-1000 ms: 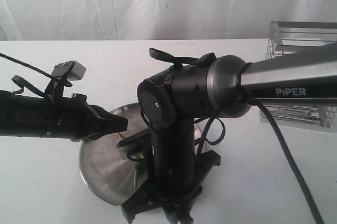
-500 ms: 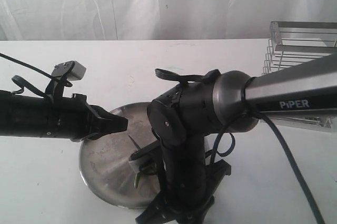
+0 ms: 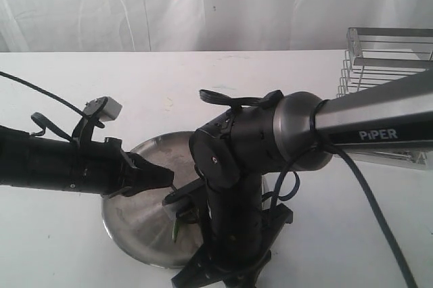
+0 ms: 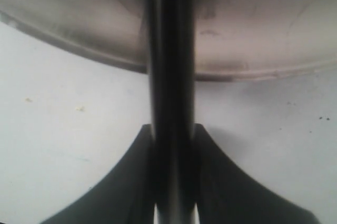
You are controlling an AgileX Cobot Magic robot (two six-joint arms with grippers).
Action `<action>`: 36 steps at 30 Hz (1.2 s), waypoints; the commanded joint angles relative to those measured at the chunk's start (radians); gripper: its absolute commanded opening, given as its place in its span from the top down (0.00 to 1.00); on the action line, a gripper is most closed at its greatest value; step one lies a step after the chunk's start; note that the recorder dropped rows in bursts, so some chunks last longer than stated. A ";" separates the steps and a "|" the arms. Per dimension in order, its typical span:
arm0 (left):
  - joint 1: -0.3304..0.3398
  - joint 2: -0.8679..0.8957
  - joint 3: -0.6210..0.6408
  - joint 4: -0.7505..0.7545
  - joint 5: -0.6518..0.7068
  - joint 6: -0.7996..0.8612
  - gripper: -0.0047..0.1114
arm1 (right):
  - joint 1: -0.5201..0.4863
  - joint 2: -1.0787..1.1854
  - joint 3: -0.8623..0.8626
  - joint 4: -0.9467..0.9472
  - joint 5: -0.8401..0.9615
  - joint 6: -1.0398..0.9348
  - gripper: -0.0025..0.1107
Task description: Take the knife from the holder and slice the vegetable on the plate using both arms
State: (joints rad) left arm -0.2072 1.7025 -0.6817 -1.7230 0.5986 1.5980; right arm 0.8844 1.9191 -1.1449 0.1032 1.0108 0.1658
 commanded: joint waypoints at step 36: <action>-0.057 0.308 -0.087 -0.021 -0.003 0.085 0.96 | 0.002 -0.007 0.006 0.001 0.004 -0.012 0.98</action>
State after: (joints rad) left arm -0.2567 1.9615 -0.7798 -1.7230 0.7012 1.6744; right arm 0.8844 1.9191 -1.1428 0.1052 1.0172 0.1619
